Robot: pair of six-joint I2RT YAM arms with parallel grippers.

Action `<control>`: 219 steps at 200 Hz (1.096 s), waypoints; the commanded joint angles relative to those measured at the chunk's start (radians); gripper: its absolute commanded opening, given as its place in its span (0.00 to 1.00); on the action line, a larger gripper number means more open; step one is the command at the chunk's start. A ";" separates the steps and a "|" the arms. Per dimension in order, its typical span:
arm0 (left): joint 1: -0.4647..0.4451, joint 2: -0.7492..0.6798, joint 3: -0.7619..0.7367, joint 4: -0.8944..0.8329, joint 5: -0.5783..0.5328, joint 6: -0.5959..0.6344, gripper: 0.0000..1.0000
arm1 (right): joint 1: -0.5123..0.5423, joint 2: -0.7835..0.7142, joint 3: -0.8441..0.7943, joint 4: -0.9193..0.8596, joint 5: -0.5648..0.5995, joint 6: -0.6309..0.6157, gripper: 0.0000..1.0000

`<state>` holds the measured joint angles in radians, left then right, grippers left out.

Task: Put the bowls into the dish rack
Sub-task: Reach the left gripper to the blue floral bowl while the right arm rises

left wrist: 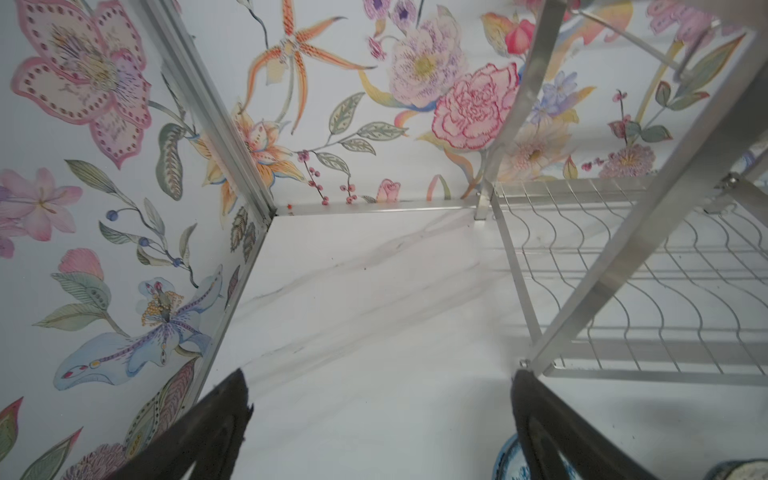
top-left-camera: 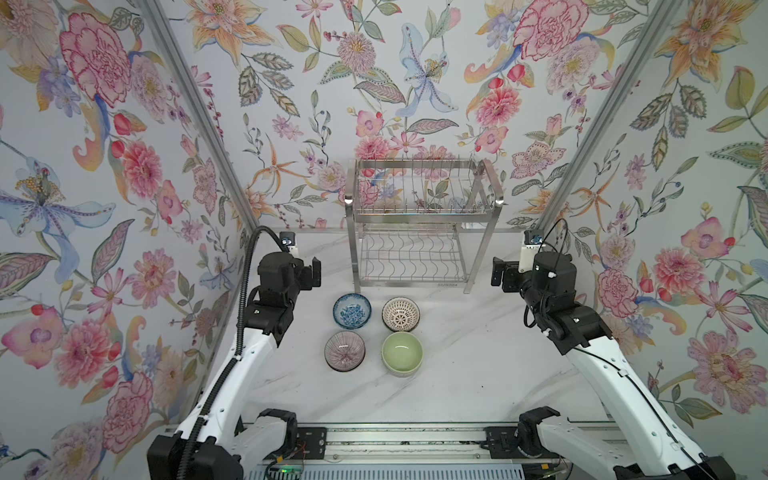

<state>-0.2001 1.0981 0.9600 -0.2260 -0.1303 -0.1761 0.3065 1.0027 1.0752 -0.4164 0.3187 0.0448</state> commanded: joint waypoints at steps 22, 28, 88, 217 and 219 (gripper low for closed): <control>-0.047 0.037 -0.024 -0.179 0.043 -0.019 0.99 | 0.005 0.023 0.100 -0.257 0.005 0.052 0.99; -0.047 0.039 -0.045 -0.161 0.056 -0.027 0.99 | 0.005 0.025 0.101 -0.256 0.004 0.050 0.99; -0.047 0.113 -0.168 -0.016 0.160 -0.112 0.99 | 0.005 0.040 0.109 -0.256 0.000 0.045 0.99; -0.076 0.255 -0.219 0.079 0.250 -0.146 0.76 | 0.000 0.010 0.100 -0.256 0.031 0.030 0.99; -0.076 0.256 -0.219 0.078 0.250 -0.146 0.75 | 0.000 0.010 0.100 -0.257 0.032 0.030 0.99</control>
<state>-0.2592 1.3258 0.7521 -0.1684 0.1024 -0.3119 0.3065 1.0225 1.1576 -0.6556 0.3325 0.0757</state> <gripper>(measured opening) 0.802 0.992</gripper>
